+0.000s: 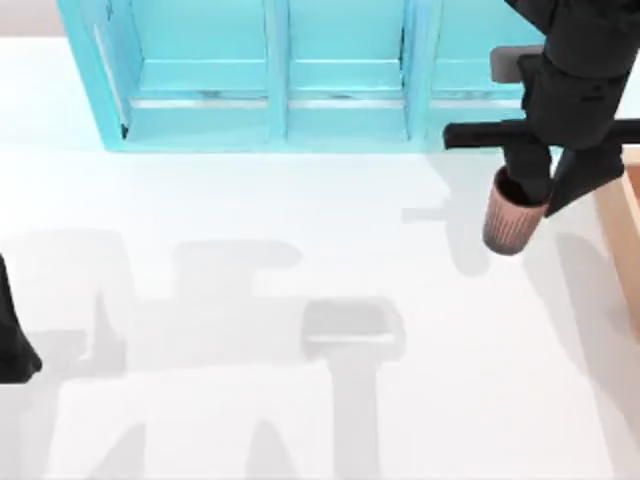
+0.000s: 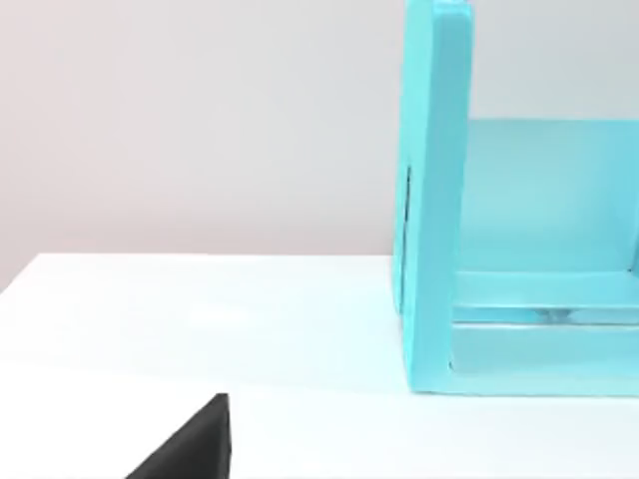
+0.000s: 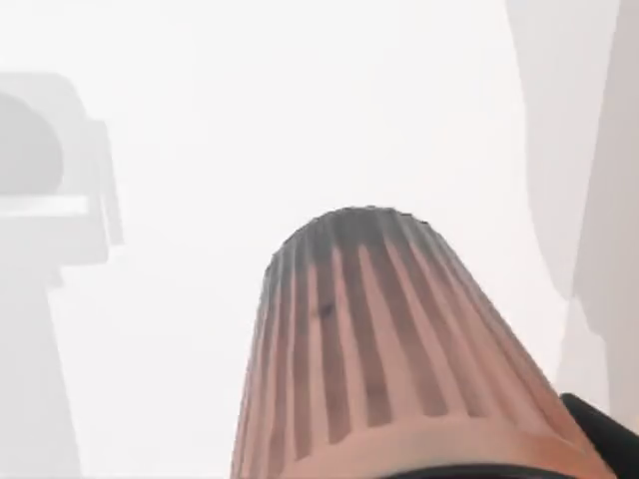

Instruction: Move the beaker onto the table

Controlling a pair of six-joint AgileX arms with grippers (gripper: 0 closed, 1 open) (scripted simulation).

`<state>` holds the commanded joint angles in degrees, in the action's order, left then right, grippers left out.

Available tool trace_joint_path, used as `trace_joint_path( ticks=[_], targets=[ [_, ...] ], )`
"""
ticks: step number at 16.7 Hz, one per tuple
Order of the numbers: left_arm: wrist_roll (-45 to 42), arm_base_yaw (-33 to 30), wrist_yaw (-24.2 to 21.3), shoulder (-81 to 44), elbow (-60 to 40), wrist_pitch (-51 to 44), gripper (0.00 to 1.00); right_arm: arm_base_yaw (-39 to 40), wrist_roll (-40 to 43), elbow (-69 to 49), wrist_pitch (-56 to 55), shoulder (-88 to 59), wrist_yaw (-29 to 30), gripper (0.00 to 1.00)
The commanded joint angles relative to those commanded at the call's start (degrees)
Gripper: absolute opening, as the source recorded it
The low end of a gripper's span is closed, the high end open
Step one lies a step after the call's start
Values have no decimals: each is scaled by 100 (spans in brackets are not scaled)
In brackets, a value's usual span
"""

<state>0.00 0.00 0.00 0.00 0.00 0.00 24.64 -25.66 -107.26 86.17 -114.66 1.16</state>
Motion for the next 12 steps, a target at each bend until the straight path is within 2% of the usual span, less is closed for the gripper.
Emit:
trace_joint_path(
  ticks=[4, 12],
  targets=[
    [0, 0, 0, 0, 0, 0, 100, 592, -596, -646, 100, -589, 59, 0],
    [0, 0, 0, 0, 0, 0, 100, 623, -618, -269, -294, -592, 49, 0]
  ],
)
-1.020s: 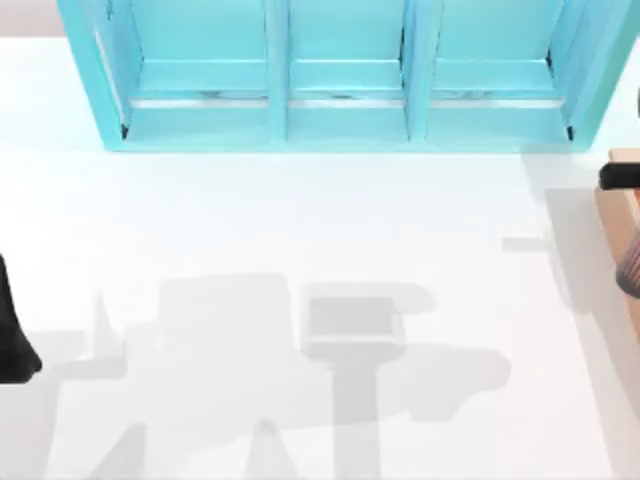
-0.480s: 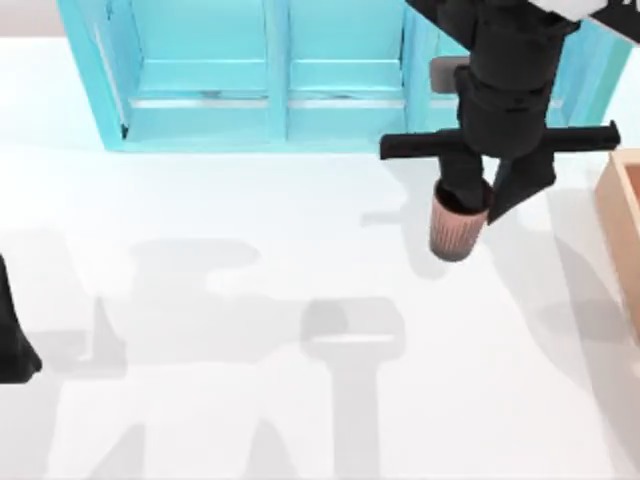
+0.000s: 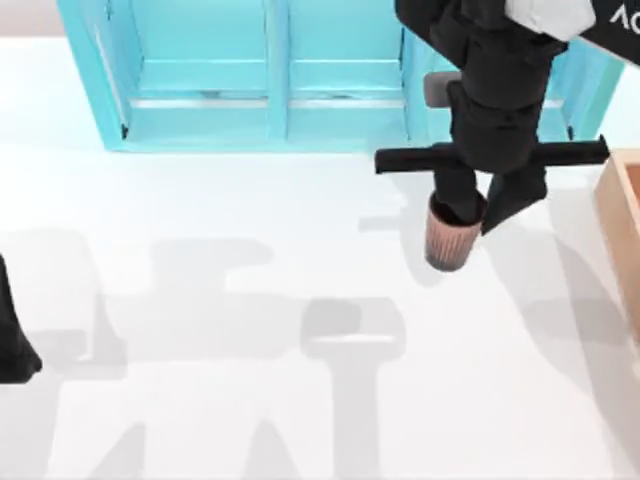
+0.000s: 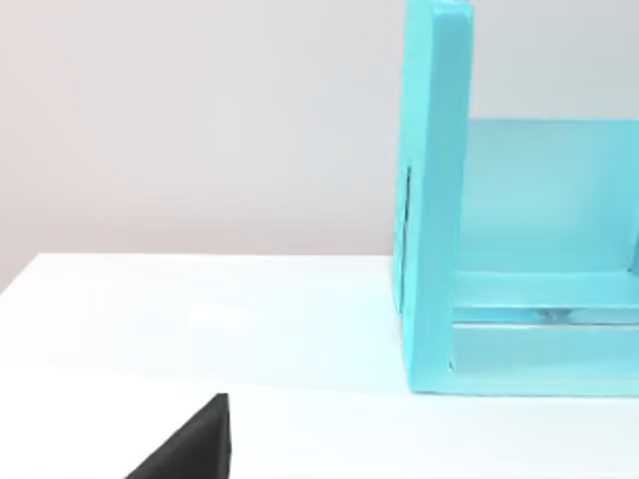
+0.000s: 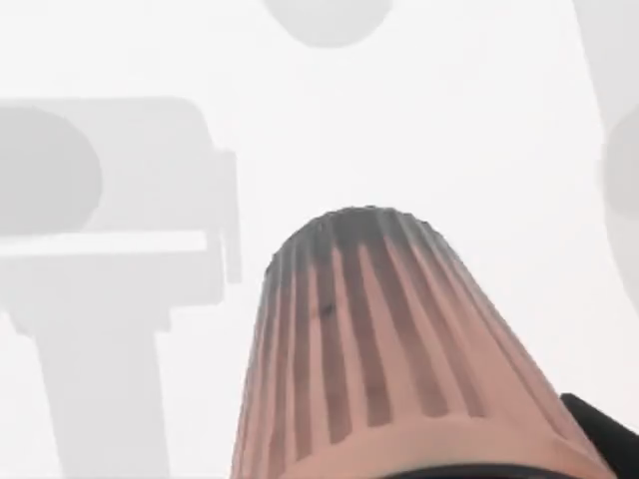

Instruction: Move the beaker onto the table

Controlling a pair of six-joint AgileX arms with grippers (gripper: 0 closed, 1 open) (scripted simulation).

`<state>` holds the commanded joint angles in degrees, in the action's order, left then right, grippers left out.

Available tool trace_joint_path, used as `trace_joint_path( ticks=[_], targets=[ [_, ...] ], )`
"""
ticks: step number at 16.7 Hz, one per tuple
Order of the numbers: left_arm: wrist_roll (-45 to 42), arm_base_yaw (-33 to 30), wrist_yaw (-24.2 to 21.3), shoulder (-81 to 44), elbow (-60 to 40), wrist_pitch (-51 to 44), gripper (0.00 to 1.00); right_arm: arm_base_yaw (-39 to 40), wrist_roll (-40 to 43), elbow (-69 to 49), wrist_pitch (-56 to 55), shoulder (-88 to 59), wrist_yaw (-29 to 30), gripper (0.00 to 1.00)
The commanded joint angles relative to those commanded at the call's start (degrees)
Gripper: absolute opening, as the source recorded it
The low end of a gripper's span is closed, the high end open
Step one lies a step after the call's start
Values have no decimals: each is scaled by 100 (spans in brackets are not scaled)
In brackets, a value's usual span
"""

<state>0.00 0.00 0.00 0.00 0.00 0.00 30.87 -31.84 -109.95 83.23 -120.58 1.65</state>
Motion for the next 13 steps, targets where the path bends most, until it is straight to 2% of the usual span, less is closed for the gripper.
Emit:
trace_joint_path(
  ticks=[5, 10, 13],
  targets=[
    [0, 0, 0, 0, 0, 0, 100, 51, -57, 894, -916, -28, 12, 0],
    [0, 0, 0, 0, 0, 0, 100, 59, -69, 1038, -1057, -39, 8, 0],
    [0, 0, 0, 0, 0, 0, 100, 59, -69, 1038, -1057, -39, 8, 23]
  ],
)
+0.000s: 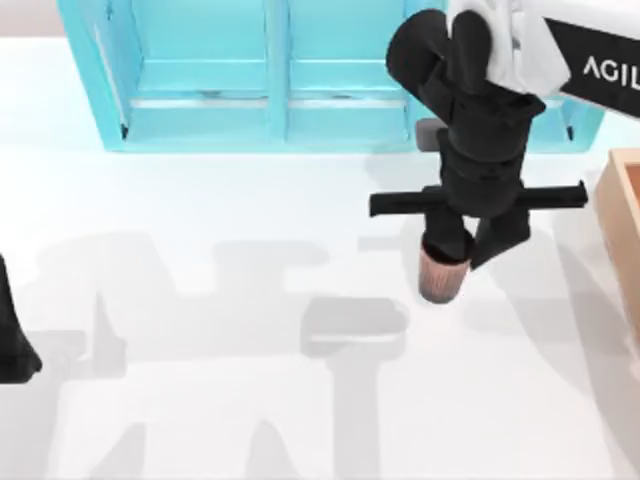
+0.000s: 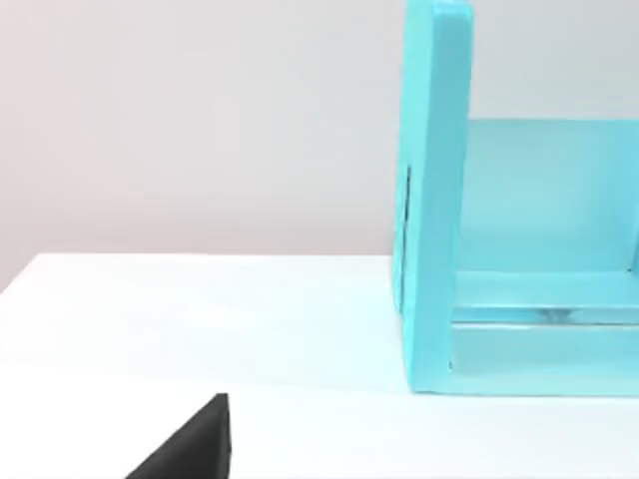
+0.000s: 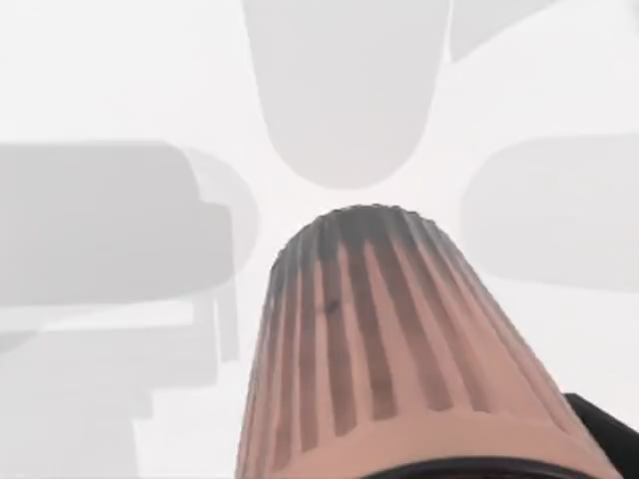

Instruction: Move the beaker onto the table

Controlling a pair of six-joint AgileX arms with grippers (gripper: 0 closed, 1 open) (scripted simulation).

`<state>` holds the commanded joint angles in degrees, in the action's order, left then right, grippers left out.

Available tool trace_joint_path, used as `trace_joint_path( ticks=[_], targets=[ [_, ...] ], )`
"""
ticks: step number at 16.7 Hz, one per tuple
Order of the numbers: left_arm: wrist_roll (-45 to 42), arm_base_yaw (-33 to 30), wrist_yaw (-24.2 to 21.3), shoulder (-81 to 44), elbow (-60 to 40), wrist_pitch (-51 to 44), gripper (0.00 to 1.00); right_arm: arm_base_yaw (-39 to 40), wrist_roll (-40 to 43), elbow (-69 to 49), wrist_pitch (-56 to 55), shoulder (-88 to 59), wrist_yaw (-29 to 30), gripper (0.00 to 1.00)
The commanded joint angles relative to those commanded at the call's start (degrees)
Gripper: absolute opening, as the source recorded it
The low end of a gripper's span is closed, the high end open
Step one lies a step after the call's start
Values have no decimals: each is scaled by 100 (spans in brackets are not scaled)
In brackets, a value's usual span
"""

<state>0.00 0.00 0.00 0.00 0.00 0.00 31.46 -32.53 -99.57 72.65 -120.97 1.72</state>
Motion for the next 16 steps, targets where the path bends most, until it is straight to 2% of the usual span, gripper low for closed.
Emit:
trace_joint_path(
  ticks=[10, 16],
  targets=[
    [0, 0, 0, 0, 0, 0, 100, 0, 0, 0, 0, 0, 0, 98],
    [0, 0, 0, 0, 0, 0, 100, 0, 0, 0, 0, 0, 0, 100]
  ],
)
